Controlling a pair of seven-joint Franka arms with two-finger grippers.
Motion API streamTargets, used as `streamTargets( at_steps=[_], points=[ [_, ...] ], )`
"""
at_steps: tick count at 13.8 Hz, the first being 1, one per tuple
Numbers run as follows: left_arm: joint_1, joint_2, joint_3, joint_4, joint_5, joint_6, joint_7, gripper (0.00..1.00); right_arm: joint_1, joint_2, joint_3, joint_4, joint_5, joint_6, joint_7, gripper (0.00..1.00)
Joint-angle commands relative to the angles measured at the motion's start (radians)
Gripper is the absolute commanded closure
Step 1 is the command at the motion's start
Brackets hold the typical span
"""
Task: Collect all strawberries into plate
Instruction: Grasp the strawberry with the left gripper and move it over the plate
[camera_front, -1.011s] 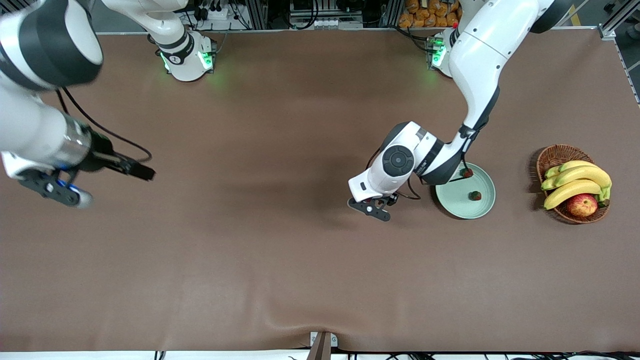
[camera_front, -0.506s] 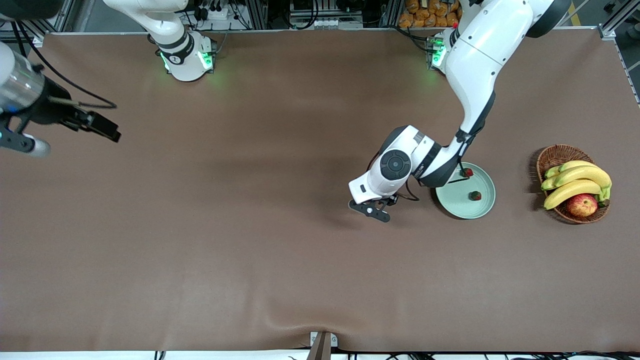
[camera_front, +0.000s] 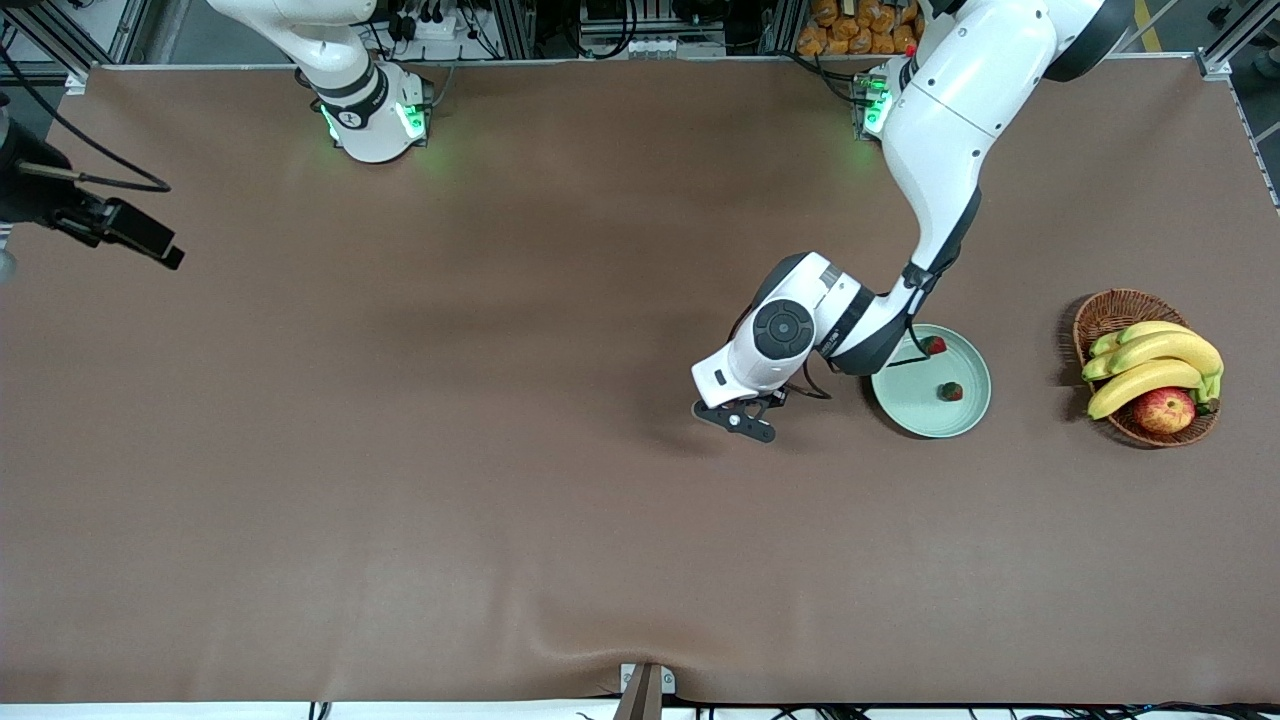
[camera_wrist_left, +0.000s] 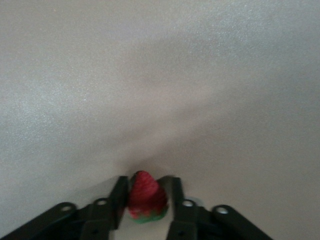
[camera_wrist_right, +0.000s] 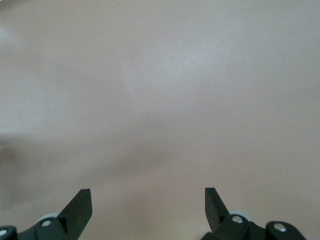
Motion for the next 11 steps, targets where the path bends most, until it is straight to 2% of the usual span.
streamTargets(
  at_steps=[1,3,6,7,8,11],
  points=[
    [-0.002,0.006,0.012,0.003,0.056,0.005,-0.027,1.00,0.021,0.036,-0.056,0.050,-0.004,-0.005,-0.013,0.00],
    [0.008,-0.010,0.012,-0.001,0.060,-0.014,-0.021,1.00,0.041,0.037,-0.063,0.062,-0.001,-0.008,-0.015,0.00],
    [0.059,-0.117,0.007,-0.010,0.065,-0.180,0.021,1.00,0.041,0.039,-0.077,0.083,0.066,0.026,-0.021,0.00],
    [0.086,-0.152,0.001,-0.032,0.062,-0.216,0.038,1.00,0.041,0.037,-0.078,0.083,0.063,0.026,-0.022,0.00],
    [0.129,-0.187,-0.007,-0.076,0.051,-0.221,0.058,1.00,0.043,0.037,-0.078,0.083,0.054,0.026,-0.025,0.00],
    [0.336,-0.247,-0.123,-0.182,0.050,-0.224,0.211,1.00,0.041,0.033,-0.081,0.080,0.031,0.013,-0.117,0.00]
  ],
)
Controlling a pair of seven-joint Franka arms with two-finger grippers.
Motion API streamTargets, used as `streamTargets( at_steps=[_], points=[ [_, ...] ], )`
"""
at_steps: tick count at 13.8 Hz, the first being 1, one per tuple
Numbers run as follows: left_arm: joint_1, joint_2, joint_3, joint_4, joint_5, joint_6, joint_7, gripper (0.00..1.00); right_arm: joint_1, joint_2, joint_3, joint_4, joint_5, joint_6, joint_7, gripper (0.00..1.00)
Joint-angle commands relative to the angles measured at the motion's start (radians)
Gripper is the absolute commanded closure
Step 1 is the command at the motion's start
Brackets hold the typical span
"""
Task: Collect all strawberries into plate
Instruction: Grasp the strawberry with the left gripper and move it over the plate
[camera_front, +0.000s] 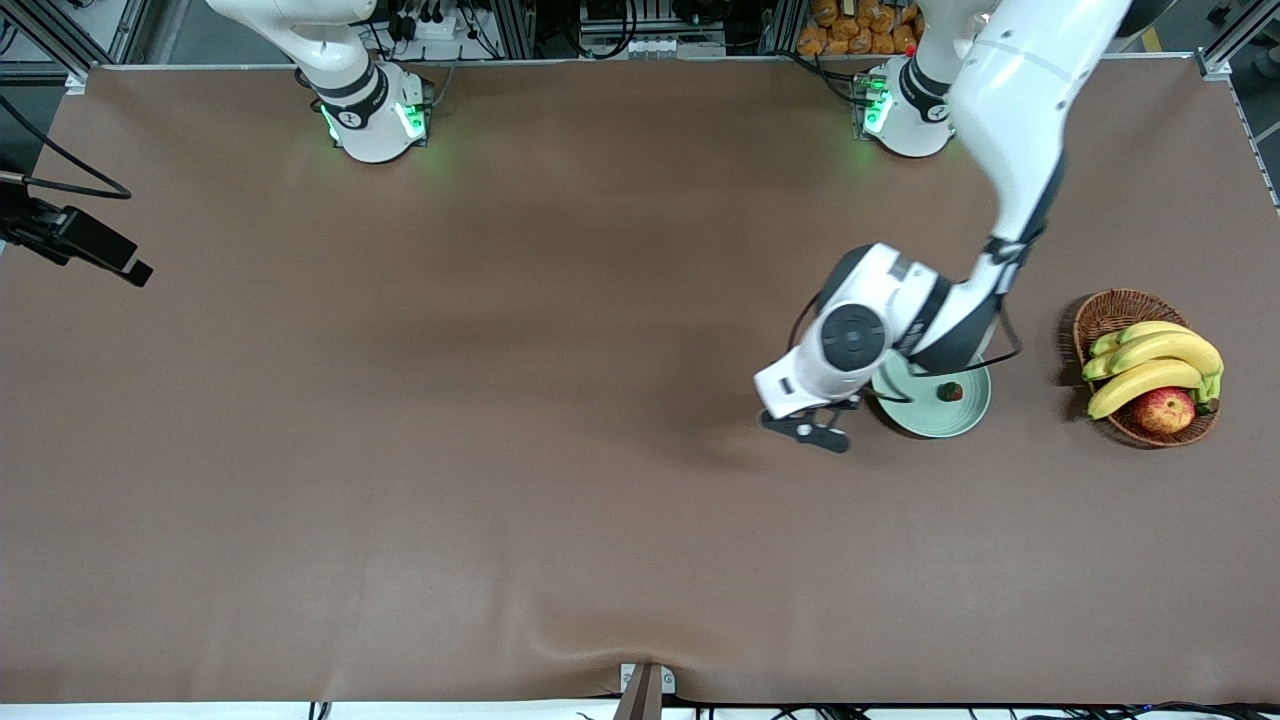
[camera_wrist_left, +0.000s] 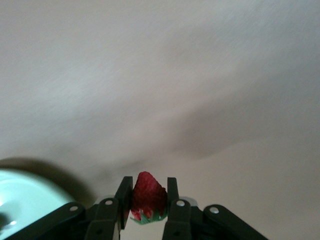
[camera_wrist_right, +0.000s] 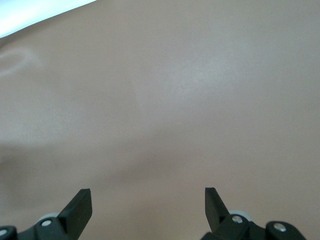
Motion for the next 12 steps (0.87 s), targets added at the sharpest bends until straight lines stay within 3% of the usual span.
streamTargets(
  at_steps=[1,2,6,11,12],
  points=[
    [0.219,-0.070,-0.132,-0.140,0.004,0.006,0.139,1.00,0.018,0.008,-0.019,0.021,-0.010,-0.015,-0.057,0.00],
    [0.278,-0.083,-0.171,-0.161,0.015,0.006,0.193,1.00,0.019,0.008,-0.017,0.021,-0.010,-0.015,-0.061,0.00],
    [0.372,-0.089,-0.179,-0.238,0.075,0.014,0.287,1.00,0.024,0.008,-0.017,0.021,-0.025,-0.017,-0.084,0.00],
    [0.394,-0.067,-0.179,-0.256,0.133,0.031,0.287,1.00,0.024,0.006,-0.019,0.026,-0.045,-0.017,-0.120,0.00],
    [0.392,-0.058,-0.177,-0.256,0.135,0.041,0.287,0.95,0.024,0.006,-0.019,0.026,-0.045,-0.017,-0.120,0.00]
  ],
)
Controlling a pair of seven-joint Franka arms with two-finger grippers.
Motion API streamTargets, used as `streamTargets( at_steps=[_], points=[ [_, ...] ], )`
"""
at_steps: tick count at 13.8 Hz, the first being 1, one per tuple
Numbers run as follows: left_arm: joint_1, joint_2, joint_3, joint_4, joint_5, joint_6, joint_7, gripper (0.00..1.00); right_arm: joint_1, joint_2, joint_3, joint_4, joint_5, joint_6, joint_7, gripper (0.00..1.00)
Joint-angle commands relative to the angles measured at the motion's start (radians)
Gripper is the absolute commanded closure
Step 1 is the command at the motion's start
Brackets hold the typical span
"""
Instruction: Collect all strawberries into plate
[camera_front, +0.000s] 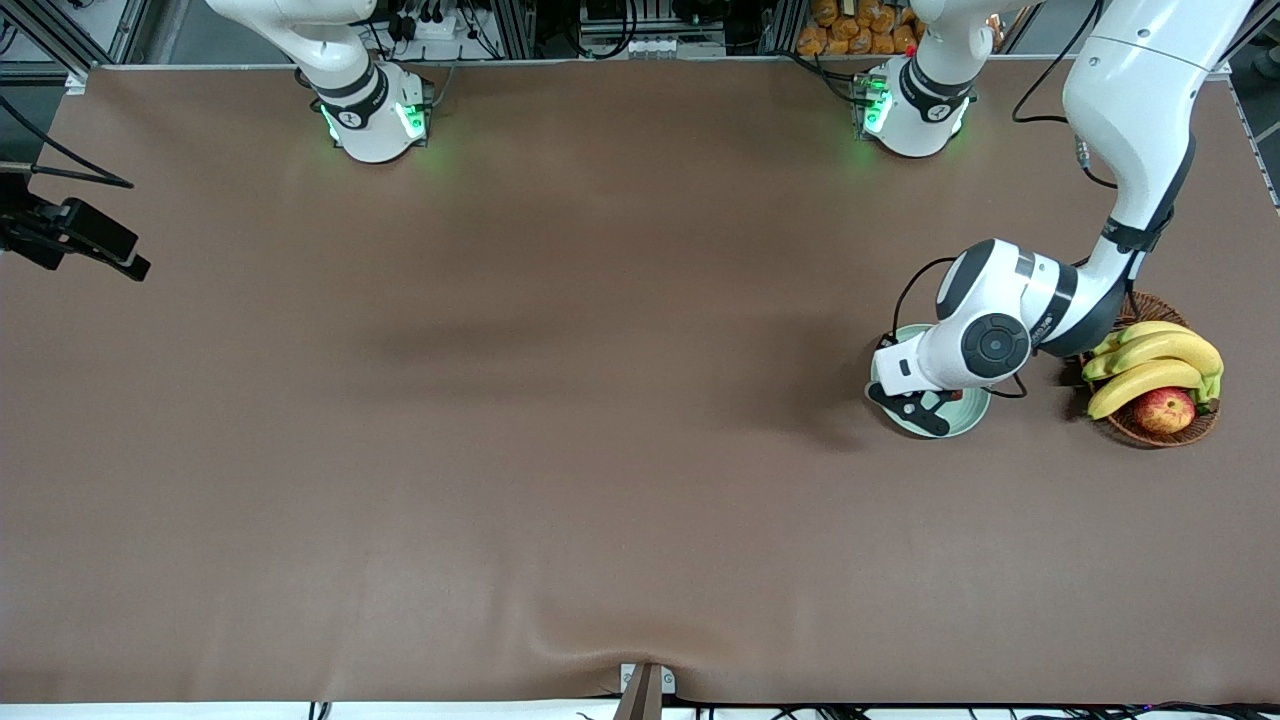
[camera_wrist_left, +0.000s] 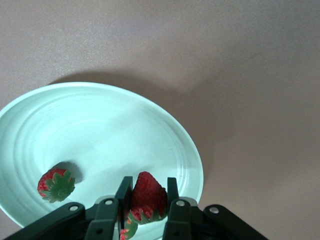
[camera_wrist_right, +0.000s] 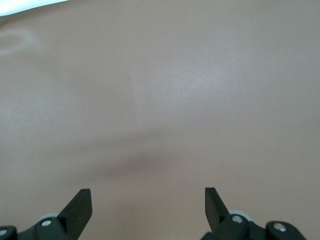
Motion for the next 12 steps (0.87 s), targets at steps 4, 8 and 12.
streamTargets(
  at_steps=[4,8,12],
  points=[
    [0.046,0.031,-0.014,-0.019,0.037,0.072,0.008,0.43,0.020,0.008,-0.014,0.024,-0.022,-0.012,-0.012,0.00],
    [0.045,-0.038,-0.021,-0.019,0.031,0.055,0.011,0.00,0.040,0.008,-0.040,0.024,-0.021,-0.014,-0.014,0.00],
    [0.045,-0.133,-0.025,0.042,0.016,-0.023,0.018,0.00,0.039,0.011,-0.037,0.024,-0.021,-0.012,-0.012,0.00]
  ],
)
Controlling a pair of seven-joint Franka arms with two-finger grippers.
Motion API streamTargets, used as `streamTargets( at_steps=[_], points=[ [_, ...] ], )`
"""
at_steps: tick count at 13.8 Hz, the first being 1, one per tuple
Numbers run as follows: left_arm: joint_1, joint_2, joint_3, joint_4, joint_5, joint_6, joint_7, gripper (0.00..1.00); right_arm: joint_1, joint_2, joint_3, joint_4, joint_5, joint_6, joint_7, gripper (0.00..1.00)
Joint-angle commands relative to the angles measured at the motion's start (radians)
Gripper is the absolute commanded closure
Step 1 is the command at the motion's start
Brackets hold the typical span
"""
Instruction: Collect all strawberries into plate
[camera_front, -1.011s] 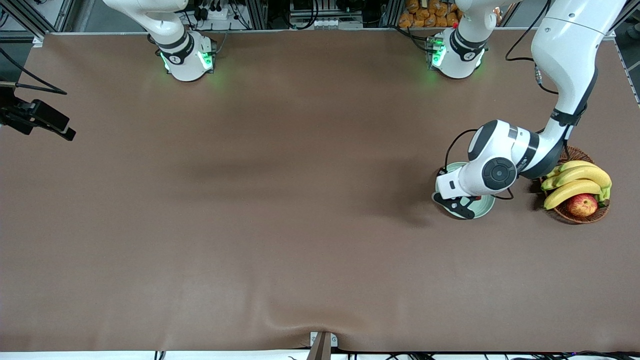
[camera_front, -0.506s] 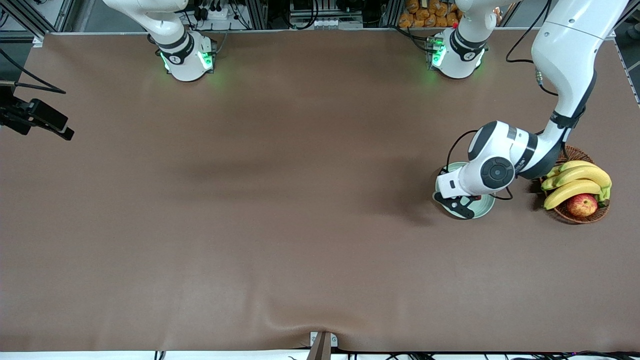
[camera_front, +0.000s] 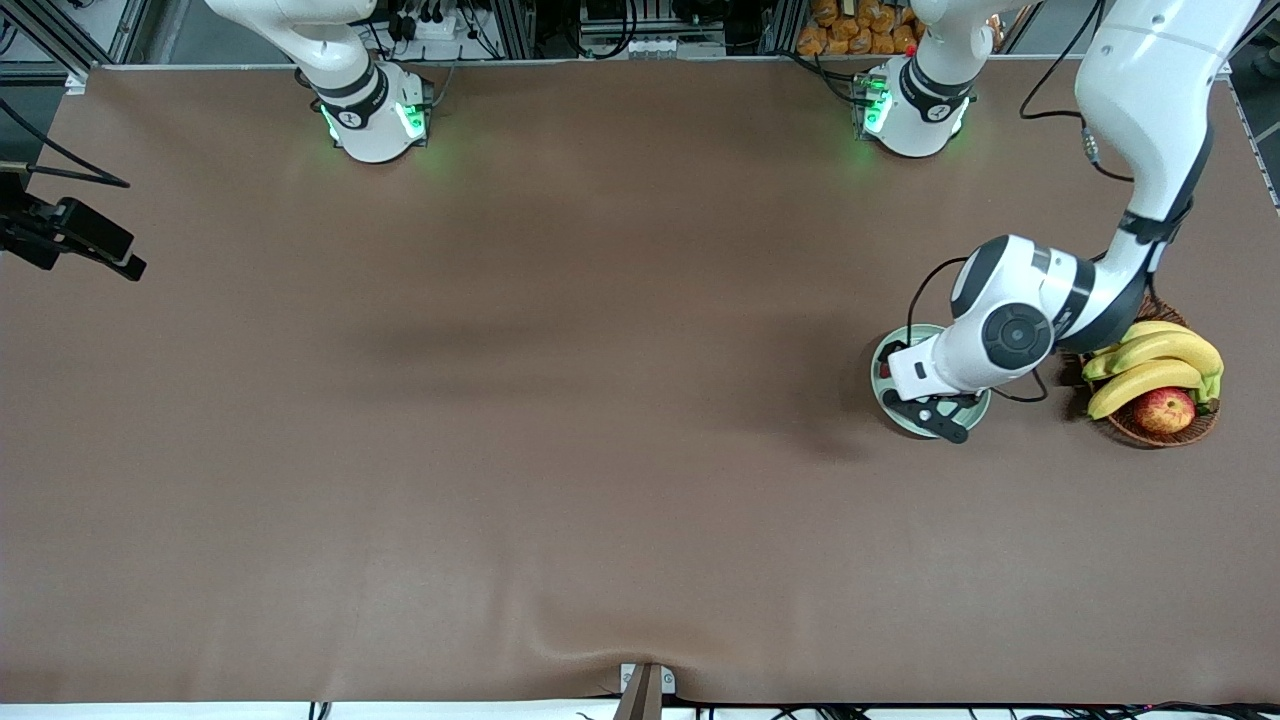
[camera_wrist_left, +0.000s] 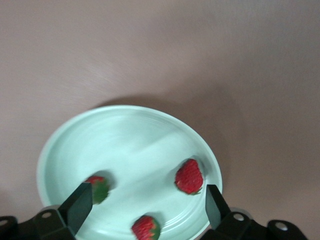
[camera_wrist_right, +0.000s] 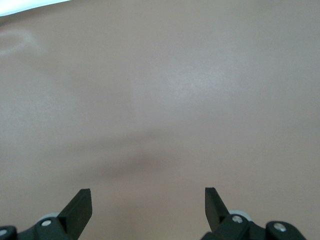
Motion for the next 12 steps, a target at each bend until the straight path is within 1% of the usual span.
streamTargets(
  at_steps=[1,2,3,4,5,6,8,10,11,12],
  points=[
    [0.013,-0.092,-0.014,0.074,-0.004,-0.149,0.019,0.00,0.012,0.012,-0.013,0.023,-0.016,-0.012,-0.008,0.00],
    [0.010,-0.094,-0.014,0.154,-0.010,-0.253,0.019,0.00,0.012,0.012,-0.013,0.023,-0.016,-0.012,-0.008,0.00],
    [0.011,-0.092,-0.014,0.256,-0.034,-0.381,0.019,0.00,0.014,0.012,-0.013,0.023,-0.016,-0.012,-0.008,0.00],
    [0.013,-0.080,-0.013,0.357,-0.086,-0.497,0.017,0.00,0.014,0.012,-0.013,0.023,-0.018,-0.011,-0.008,0.00],
    [0.013,-0.075,-0.011,0.436,-0.134,-0.571,0.010,0.00,0.014,0.014,-0.013,0.023,-0.018,-0.011,-0.008,0.00],
    [0.014,-0.087,-0.010,0.481,-0.145,-0.618,0.005,0.00,0.014,0.014,-0.013,0.023,-0.018,-0.011,-0.008,0.00],
    [0.028,-0.141,-0.004,0.539,-0.147,-0.656,0.002,0.00,0.009,0.015,-0.013,0.023,-0.016,-0.012,-0.008,0.00],
    [0.080,-0.159,-0.011,0.547,-0.150,-0.656,0.002,0.00,0.009,0.015,-0.013,0.021,-0.016,-0.012,-0.007,0.00],
    [0.089,-0.190,-0.008,0.556,-0.160,-0.658,-0.001,0.00,0.011,0.015,-0.013,0.021,-0.016,-0.011,-0.007,0.00],
    [0.093,-0.231,-0.005,0.571,-0.173,-0.647,-0.045,0.00,0.012,0.015,-0.013,0.023,-0.016,-0.012,-0.008,0.00]
  ],
)
